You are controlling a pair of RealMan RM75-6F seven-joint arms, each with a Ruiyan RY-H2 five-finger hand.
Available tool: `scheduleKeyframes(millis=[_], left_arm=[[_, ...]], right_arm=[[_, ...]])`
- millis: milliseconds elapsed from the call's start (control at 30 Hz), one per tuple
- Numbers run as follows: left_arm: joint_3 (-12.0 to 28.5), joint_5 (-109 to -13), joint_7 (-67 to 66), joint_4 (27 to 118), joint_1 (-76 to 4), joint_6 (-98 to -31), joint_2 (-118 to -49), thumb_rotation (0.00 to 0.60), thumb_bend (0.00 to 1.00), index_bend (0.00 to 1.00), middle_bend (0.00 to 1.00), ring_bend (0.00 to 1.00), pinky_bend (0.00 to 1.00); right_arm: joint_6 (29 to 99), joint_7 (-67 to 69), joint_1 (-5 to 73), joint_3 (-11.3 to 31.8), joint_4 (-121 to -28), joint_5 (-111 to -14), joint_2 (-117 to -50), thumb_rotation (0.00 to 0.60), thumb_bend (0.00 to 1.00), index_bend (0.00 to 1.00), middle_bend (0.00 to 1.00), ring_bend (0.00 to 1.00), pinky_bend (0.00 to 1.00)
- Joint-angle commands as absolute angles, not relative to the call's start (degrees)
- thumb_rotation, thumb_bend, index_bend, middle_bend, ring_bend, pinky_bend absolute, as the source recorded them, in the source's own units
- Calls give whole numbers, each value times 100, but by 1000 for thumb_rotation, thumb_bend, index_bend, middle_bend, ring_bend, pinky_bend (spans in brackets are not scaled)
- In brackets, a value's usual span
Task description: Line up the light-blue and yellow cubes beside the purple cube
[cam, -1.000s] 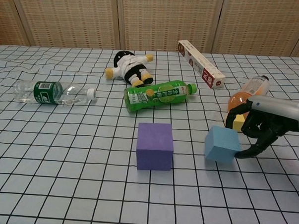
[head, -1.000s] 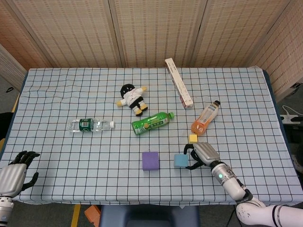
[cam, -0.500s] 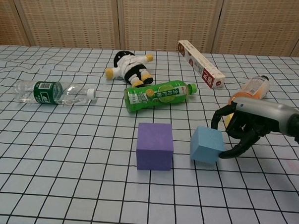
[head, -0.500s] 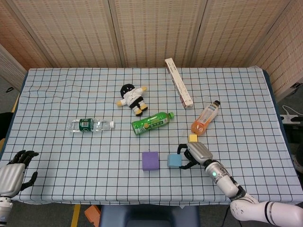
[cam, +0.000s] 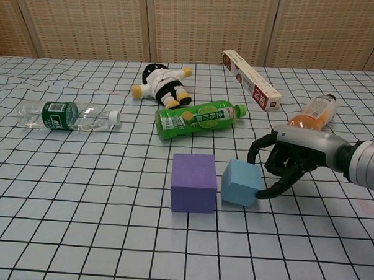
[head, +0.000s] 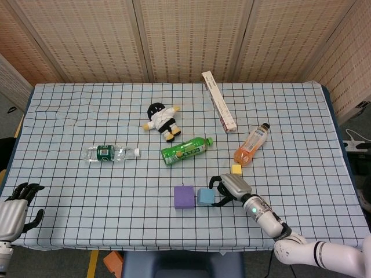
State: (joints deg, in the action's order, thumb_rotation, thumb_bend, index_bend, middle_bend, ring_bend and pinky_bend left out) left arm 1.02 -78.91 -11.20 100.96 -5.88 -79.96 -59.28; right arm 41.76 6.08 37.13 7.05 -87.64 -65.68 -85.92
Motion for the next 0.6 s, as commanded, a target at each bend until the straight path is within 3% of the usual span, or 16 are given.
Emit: scheduleKeyframes(millis=[33,600], left_arm=[[102,-7890,-1111,10097,-586,-7993,-5926,600,421,230,176,97,408],[111,-7888,-1108,10098,-579,-7994,-5921,600,422,230,176,96,409]], right_arm=[[4152,633,3725,694,-8765,-6587,-8597,600,50,539,904,795,1000],[4087,696,3801,676,-8503,-6611,-8775,600,50,547,904,796,1000]])
